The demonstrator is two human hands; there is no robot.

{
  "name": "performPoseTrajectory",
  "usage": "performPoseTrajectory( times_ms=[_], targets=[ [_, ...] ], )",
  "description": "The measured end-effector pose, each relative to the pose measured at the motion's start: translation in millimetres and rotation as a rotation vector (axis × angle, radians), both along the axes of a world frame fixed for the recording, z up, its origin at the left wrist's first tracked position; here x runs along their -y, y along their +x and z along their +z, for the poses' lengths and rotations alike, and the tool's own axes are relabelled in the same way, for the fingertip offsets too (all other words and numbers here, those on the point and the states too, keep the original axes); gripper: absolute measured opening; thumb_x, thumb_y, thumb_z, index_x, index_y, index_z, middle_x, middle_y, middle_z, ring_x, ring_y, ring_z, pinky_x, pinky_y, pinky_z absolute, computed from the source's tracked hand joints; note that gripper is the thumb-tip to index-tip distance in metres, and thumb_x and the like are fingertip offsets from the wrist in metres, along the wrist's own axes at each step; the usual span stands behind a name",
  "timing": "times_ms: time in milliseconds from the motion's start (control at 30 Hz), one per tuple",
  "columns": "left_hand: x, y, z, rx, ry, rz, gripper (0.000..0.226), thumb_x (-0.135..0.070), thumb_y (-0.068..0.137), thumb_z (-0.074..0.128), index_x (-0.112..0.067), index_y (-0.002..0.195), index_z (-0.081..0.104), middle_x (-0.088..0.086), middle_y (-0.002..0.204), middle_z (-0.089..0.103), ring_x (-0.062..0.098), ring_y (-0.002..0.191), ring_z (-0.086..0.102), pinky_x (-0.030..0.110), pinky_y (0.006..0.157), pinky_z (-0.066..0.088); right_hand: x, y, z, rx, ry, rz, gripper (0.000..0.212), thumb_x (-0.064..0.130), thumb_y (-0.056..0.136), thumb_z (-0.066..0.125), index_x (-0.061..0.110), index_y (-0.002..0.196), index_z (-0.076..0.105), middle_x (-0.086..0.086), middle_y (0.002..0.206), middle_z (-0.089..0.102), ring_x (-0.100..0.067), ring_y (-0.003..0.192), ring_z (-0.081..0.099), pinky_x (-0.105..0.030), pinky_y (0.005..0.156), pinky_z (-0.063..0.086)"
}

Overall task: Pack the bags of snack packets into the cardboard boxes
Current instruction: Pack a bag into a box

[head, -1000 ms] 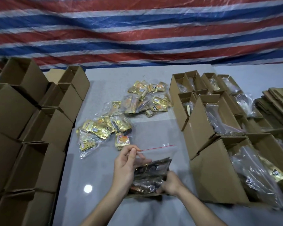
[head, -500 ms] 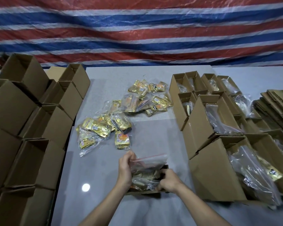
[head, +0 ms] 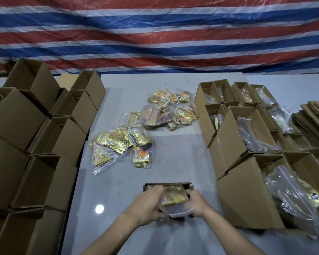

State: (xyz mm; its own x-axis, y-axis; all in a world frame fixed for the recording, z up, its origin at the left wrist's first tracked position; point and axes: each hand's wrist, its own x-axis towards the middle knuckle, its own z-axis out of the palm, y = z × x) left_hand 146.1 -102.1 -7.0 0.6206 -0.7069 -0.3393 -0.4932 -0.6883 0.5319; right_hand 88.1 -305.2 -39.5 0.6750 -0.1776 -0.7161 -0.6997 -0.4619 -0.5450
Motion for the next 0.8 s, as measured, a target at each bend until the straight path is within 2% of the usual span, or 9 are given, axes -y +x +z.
performPoseTrajectory(
  times_ms=[67, 133, 267, 333, 433, 533, 600, 700, 800],
  targets=[
    [5, -2, -5, 0.017, 0.043, 0.027, 0.027, -0.026, 0.087, 0.061, -0.019, 0.090, 0.035, 0.002, 0.109, 0.050, 0.028, 0.101, 0.052, 0.038, 0.078, 0.042, 0, -1, -2, 0.003, 0.024, -0.042, 0.039, 0.012, 0.079, 0.077, 0.016, 0.115, 0.063, 0.008, 0.081, 0.066, 0.002, 0.058, 0.053, -0.012, 0.050, 0.041],
    [11, -2, -10, -0.006, 0.024, 0.073, 0.019, -0.005, 0.085, 0.048, -0.018, 0.088, 0.034, 0.007, 0.110, 0.051, 0.033, 0.101, 0.052, 0.043, 0.079, 0.044, -1, -2, 0, 0.010, 0.024, -0.053, 0.037, 0.014, 0.076, 0.078, 0.016, 0.111, 0.067, 0.014, 0.065, 0.067, 0.008, 0.047, 0.052, -0.010, 0.046, 0.038],
    [19, 5, -17, -0.126, -0.068, 0.114, 0.029, 0.009, 0.075, 0.038, -0.019, 0.071, 0.029, -0.001, 0.082, 0.045, 0.030, 0.082, 0.048, 0.041, 0.068, 0.040, 1, 0, 4, 0.001, -0.006, -0.074, 0.037, -0.005, 0.078, 0.063, 0.014, 0.110, 0.067, 0.002, 0.081, 0.068, -0.016, 0.074, 0.062, -0.024, 0.057, 0.049],
    [19, 15, -19, -0.151, -0.062, 0.127, 0.032, 0.011, 0.068, 0.036, -0.020, 0.066, 0.025, -0.005, 0.070, 0.035, 0.027, 0.072, 0.040, 0.038, 0.061, 0.032, 2, 0, 4, -0.030, -0.034, -0.050, 0.055, -0.012, 0.074, 0.052, 0.020, 0.117, 0.065, 0.004, 0.077, 0.064, -0.017, 0.074, 0.059, -0.021, 0.051, 0.046],
    [18, 25, -27, -0.110, 0.015, 0.134, 0.032, 0.009, 0.072, 0.040, -0.018, 0.067, 0.026, 0.004, 0.072, 0.043, 0.028, 0.072, 0.043, 0.040, 0.061, 0.031, -1, -1, 4, -0.029, -0.054, -0.004, 0.066, -0.013, 0.072, 0.049, 0.027, 0.121, 0.065, 0.003, 0.080, 0.064, -0.015, 0.075, 0.059, -0.016, 0.055, 0.045],
    [27, 21, -28, 0.052, 0.160, 0.027, 0.022, 0.000, 0.083, 0.048, -0.019, 0.080, 0.038, 0.009, 0.097, 0.062, 0.033, 0.092, 0.057, 0.035, 0.071, 0.032, -2, -2, 7, -0.020, -0.055, 0.018, 0.060, -0.010, 0.073, 0.054, 0.030, 0.114, 0.068, 0.001, 0.080, 0.065, -0.014, 0.071, 0.059, -0.017, 0.054, 0.045],
    [36, 18, -25, 0.141, 0.174, -0.028, 0.020, -0.008, 0.085, 0.058, -0.018, 0.094, 0.044, 0.007, 0.107, 0.064, 0.032, 0.101, 0.058, 0.035, 0.078, 0.034, -1, -3, 7, -0.009, -0.061, 0.014, 0.054, -0.009, 0.071, 0.055, 0.033, 0.102, 0.068, 0.001, 0.076, 0.065, -0.013, 0.064, 0.058, -0.019, 0.052, 0.047],
    [38, 18, -31, 0.048, 0.094, -0.055, 0.051, -0.024, 0.085, 0.067, -0.028, 0.131, 0.045, 0.002, 0.122, 0.059, 0.027, 0.110, 0.056, 0.038, 0.081, 0.044, 0, -4, 6, -0.003, -0.054, -0.010, 0.047, -0.006, 0.068, 0.057, 0.033, 0.092, 0.068, -0.001, 0.074, 0.066, -0.014, 0.061, 0.061, -0.025, 0.056, 0.052],
    [32, 23, -36, -0.080, 0.097, -0.070, 0.053, -0.026, 0.087, 0.060, -0.040, 0.137, 0.050, -0.006, 0.132, 0.059, 0.020, 0.121, 0.054, 0.035, 0.095, 0.046, -4, -6, 7, -0.045, -0.024, -0.025, 0.031, 0.006, 0.067, 0.068, 0.019, 0.095, 0.070, -0.002, 0.078, 0.068, -0.016, 0.067, 0.062, -0.030, 0.063, 0.054]
  ],
)
